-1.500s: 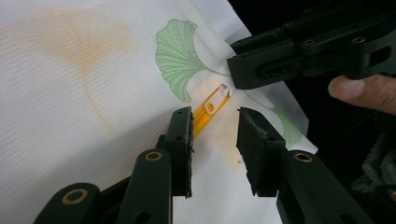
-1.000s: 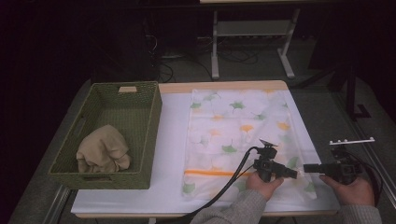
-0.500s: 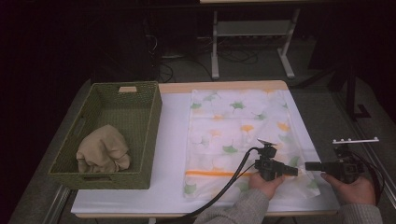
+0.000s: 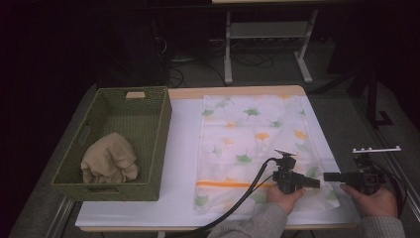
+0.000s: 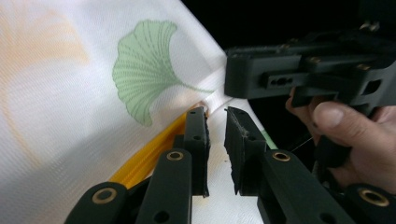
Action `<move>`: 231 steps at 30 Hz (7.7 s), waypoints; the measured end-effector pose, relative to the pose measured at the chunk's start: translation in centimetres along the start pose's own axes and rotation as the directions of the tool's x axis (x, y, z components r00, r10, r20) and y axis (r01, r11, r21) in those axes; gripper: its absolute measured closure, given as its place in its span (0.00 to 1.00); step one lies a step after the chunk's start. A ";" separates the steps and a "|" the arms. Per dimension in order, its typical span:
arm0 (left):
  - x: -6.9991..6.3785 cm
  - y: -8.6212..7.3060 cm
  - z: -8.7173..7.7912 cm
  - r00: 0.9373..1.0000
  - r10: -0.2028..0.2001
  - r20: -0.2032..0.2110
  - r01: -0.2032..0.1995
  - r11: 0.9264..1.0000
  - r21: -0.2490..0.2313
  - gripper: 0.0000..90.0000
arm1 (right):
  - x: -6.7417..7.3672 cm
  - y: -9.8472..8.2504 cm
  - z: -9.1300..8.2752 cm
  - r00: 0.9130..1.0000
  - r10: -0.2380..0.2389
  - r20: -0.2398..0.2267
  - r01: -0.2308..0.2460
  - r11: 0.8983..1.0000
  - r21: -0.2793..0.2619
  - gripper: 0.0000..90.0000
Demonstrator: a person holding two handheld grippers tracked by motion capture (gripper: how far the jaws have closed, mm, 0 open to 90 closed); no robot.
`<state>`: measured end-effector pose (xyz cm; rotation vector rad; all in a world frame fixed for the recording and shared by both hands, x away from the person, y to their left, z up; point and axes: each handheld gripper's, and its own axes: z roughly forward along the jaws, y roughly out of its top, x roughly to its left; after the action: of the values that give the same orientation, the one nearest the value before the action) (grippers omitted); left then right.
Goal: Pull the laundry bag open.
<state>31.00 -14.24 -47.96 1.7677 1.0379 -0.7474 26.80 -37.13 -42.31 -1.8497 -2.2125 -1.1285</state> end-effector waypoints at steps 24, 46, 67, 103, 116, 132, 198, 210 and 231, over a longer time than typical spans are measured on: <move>-0.1 0.4 0.0 0.994 0.002 -0.113 -0.009 0.998 -0.061 0.99 | -0.4 -0.3 1.0 1.000 0.016 -0.010 -0.015 0.999 0.041 0.89; -1.0 0.5 0.5 0.975 0.102 -0.196 -0.102 0.995 0.011 1.00 | -0.2 -0.4 1.5 0.999 -0.014 0.038 0.011 0.997 0.080 0.93; -0.8 -0.3 -4.7 0.954 0.150 -0.261 -0.150 0.989 0.021 1.00 | -0.7 -0.6 0.9 0.997 -0.007 0.071 0.003 0.998 0.062 0.93; 1.7 -2.7 -15.9 0.935 0.100 -0.340 -0.124 0.991 -0.050 0.99 | -0.4 -0.9 1.0 0.994 -0.021 0.105 0.015 0.998 0.057 0.93; 2.2 -3.2 -18.0 0.927 0.088 -0.365 -0.119 0.991 -0.062 0.99 | -0.5 -1.1 0.8 0.993 -0.018 0.115 0.013 0.999 0.049 0.93; 3.3 -3.8 -22.3 0.907 0.054 -0.417 -0.110 0.988 -0.111 1.00 | -0.8 -1.2 0.2 0.987 -0.019 0.157 0.013 0.999 0.038 0.93; 3.4 -7.9 -28.6 0.816 0.019 -0.578 -0.125 0.982 -0.144 0.84 | 0.6 -1.0 -1.4 0.981 -0.103 0.166 0.115 0.991 -0.066 0.83; 2.8 -7.1 -28.9 0.818 0.042 -0.574 -0.149 0.979 -0.141 0.77 | 1.9 -0.6 -2.0 0.976 -0.141 0.164 0.156 0.984 -0.083 0.80; 1.8 -6.8 -29.6 0.818 0.064 -0.572 -0.184 0.971 -0.154 0.63 | 6.8 1.2 1.0 0.955 -0.286 0.080 0.290 0.956 -0.044 0.63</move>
<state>27.19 15.00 -40.69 1.8955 1.3114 -0.0077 26.31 -30.88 -39.34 -1.6490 -2.5842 -1.1910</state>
